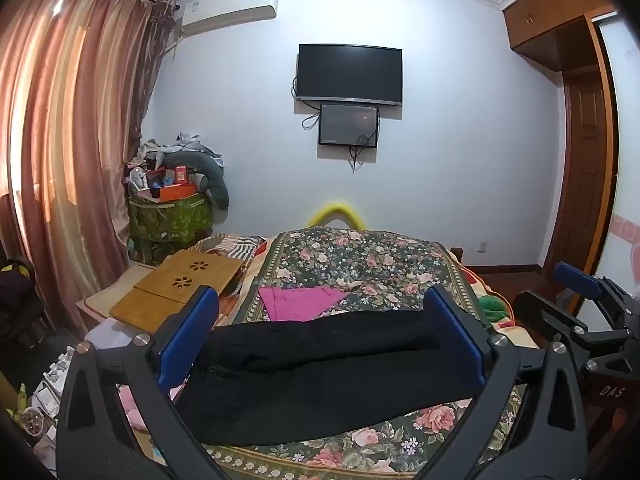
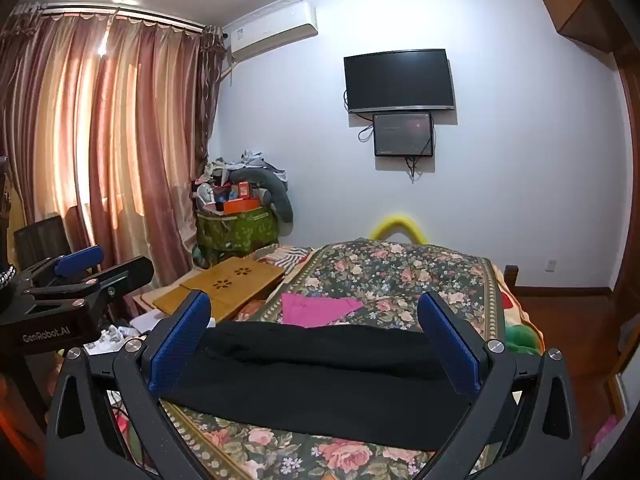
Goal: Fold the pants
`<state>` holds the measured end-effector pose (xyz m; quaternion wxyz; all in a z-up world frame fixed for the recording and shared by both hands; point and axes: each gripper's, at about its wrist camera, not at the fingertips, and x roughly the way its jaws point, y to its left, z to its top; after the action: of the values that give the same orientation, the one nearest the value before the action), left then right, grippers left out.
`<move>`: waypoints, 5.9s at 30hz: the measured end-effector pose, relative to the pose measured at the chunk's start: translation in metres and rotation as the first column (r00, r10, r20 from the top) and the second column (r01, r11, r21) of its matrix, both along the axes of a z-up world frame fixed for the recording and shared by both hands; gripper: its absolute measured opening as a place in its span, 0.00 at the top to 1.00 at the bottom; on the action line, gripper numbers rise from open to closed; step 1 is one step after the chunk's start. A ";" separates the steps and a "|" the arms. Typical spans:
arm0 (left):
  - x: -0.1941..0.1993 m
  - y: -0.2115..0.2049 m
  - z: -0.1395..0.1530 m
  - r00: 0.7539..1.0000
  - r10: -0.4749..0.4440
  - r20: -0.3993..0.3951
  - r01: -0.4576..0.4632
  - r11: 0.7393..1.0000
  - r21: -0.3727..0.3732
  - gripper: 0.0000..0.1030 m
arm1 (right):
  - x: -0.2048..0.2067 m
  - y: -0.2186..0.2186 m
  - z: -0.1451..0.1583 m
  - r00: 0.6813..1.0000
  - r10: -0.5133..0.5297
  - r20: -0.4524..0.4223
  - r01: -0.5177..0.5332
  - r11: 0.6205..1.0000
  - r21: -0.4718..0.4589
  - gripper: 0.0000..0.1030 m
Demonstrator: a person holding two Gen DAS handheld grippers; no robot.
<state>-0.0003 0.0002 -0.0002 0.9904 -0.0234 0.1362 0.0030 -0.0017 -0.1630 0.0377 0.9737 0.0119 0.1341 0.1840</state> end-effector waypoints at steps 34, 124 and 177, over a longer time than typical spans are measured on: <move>0.002 0.008 -0.001 0.999 -0.017 -0.031 0.016 1.000 -0.027 0.00 | 0.001 -0.001 0.001 1.000 -0.002 -0.007 0.002 1.000 0.004 0.00; 0.354 0.180 -0.180 0.782 0.122 -0.611 -0.121 0.992 0.043 0.00 | 0.274 0.005 -0.141 0.906 -0.006 -0.424 -0.094 0.972 -0.214 0.00; 0.368 0.167 -0.149 0.772 0.120 -0.624 -0.057 0.991 0.120 0.95 | 0.287 -0.002 -0.142 0.852 0.076 -0.518 -0.265 0.915 -0.302 0.96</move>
<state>0.3676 0.1671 -0.1490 0.8865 0.0192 0.4579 0.0637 0.2850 -0.1647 -0.1041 0.8708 -0.1335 0.4113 0.2340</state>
